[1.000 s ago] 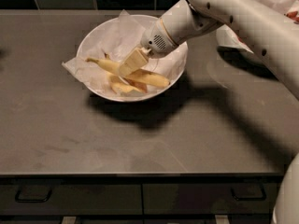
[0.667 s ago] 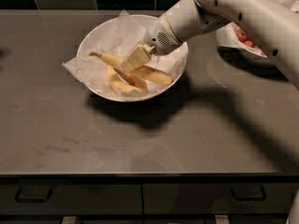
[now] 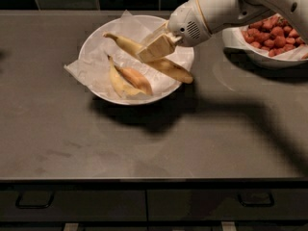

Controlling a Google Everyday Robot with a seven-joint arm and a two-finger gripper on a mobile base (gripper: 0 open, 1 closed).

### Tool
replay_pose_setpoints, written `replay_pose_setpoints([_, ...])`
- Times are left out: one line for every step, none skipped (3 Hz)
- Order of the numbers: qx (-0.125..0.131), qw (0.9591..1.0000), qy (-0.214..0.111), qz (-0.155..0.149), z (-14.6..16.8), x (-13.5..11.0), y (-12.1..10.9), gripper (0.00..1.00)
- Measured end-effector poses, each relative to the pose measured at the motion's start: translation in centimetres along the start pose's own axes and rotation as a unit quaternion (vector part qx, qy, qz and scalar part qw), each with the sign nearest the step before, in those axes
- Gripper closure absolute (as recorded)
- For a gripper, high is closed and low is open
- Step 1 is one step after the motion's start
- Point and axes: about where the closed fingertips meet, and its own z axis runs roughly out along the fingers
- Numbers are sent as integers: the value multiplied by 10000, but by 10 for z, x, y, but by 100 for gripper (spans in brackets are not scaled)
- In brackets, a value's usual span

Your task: Pick banana from white bowl

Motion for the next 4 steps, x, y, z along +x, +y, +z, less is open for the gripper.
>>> replay_pose_setpoints([-202, 9991, -337, -182, -31, 3, 16, 100])
replay_pose_setpoints([-356, 9984, -415, -141, -56, 13, 33, 100])
replay_pose_setpoints([-549, 9972, -505, -26, -71, 24, 50, 100])
replay_pose_setpoints([-735, 9953, -609, 145, -81, 37, 63, 100])
